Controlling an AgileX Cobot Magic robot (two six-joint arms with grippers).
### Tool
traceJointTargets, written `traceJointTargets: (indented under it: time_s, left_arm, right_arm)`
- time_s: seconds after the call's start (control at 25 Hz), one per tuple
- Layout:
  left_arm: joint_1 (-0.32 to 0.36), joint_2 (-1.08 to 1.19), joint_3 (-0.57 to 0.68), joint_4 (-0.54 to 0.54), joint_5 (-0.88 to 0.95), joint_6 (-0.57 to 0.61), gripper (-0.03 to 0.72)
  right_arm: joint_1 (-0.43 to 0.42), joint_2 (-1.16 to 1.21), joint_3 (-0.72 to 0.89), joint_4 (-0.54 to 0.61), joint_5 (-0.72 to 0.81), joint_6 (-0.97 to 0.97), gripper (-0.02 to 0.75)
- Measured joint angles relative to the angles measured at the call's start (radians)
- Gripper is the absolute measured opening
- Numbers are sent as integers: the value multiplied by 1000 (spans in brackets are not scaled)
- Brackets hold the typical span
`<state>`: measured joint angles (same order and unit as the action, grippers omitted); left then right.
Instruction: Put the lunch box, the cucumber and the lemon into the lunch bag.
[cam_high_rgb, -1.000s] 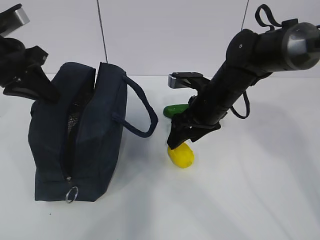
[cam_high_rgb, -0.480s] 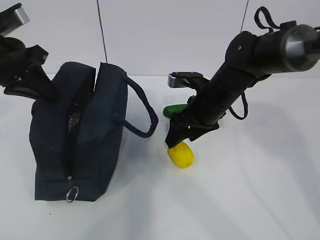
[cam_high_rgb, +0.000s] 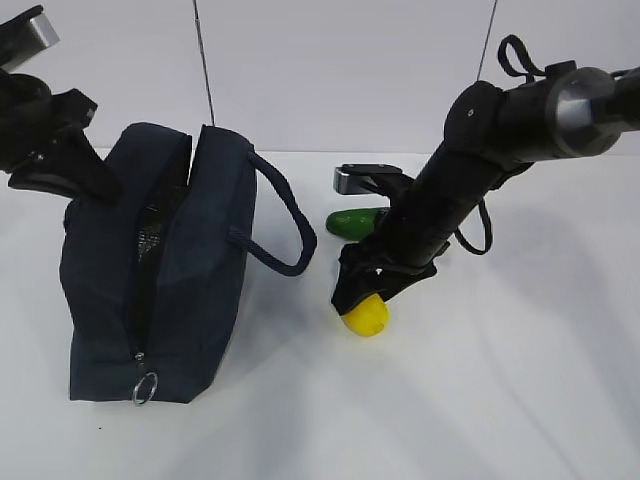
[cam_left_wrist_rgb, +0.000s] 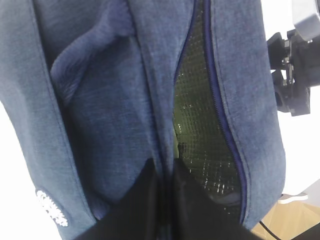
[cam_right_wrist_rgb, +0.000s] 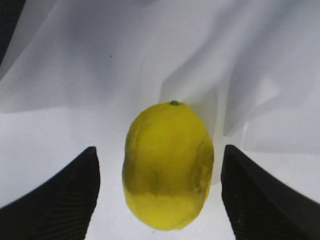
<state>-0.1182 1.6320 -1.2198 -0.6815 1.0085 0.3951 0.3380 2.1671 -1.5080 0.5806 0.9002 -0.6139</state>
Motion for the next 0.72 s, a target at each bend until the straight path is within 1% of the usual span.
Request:
traceJointTargets:
  time_s: [0.16, 0.28, 0.72]
  left_arm:
    - [0, 0, 0, -2, 0, 0, 8]
    - [0, 0, 0, -3, 0, 0, 8]
    - [0, 0, 0, -8, 0, 0, 8]
  right_arm:
    - [0, 2, 0, 0, 9, 0, 570]
    - [0, 2, 0, 1, 12, 0, 547]
    - [0, 2, -2, 3, 26, 0, 395]
